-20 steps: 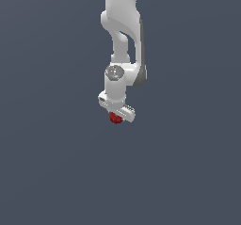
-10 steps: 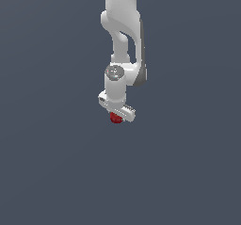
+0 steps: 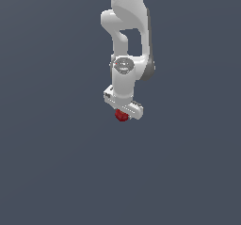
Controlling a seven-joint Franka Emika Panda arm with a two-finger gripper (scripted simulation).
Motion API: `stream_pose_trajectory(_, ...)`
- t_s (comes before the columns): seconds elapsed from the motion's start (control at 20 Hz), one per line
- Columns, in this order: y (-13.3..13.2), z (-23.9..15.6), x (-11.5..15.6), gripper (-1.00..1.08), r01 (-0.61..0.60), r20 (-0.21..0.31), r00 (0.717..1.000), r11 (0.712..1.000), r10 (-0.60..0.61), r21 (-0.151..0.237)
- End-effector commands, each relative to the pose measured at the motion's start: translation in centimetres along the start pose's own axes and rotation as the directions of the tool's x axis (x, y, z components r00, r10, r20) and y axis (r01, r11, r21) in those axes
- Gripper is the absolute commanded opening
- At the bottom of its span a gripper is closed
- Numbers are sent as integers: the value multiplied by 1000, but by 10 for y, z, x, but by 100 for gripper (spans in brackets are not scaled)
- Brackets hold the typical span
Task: Pick up the object and move it to a goal position.
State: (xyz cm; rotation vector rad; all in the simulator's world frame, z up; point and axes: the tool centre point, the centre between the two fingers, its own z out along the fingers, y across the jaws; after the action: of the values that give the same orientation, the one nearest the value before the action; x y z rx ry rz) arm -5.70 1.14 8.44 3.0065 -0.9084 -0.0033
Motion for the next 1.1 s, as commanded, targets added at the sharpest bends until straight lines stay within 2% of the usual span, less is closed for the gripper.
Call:
stream_pose_trajectory(0.0, -15, -18, -4, -100, 0, -3, 1000, 1000, 0, 2)
stream_pose_trajectory(1.05, -168, -204, -52, -100, -1, -3, 1000, 1000, 1, 0)
